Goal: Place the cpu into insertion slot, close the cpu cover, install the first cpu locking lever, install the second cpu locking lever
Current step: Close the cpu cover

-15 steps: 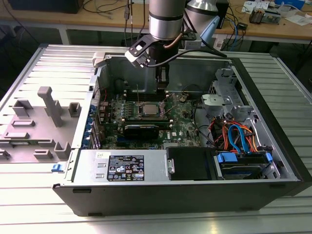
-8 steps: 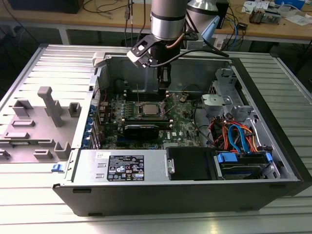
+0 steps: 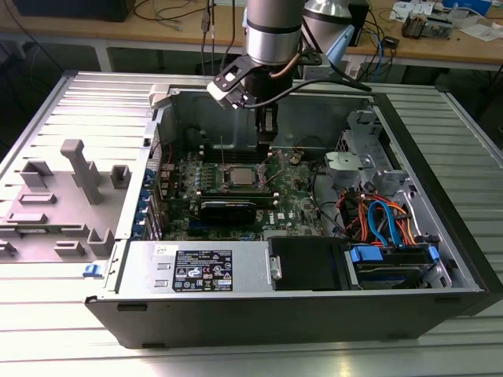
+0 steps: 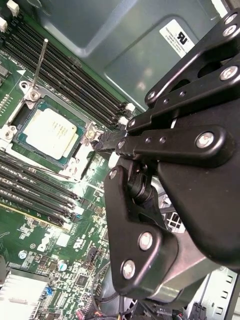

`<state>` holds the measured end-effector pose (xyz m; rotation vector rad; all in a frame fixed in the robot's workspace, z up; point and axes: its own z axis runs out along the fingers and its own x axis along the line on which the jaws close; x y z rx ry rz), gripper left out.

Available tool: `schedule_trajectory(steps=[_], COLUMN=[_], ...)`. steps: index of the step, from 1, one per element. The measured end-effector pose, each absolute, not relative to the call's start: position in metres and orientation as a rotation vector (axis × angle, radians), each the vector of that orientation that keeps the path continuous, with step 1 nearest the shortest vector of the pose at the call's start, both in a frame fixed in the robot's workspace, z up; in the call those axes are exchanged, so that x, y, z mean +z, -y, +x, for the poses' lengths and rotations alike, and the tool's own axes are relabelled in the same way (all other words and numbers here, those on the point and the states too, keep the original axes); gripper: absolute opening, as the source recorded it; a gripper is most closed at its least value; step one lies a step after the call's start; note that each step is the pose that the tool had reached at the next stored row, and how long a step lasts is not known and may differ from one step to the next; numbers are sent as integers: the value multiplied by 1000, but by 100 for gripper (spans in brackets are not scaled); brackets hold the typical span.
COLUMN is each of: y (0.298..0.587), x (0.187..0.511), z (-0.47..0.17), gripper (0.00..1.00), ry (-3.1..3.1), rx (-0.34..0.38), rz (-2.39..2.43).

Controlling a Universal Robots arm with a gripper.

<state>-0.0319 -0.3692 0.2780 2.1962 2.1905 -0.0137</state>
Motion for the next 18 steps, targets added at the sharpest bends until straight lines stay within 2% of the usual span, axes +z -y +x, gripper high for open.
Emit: schedule_trajectory(steps=[18], y=[369], x=[278], z=[-24], gripper=[11], ry=[-2191], rx=[-14], rz=[2196])
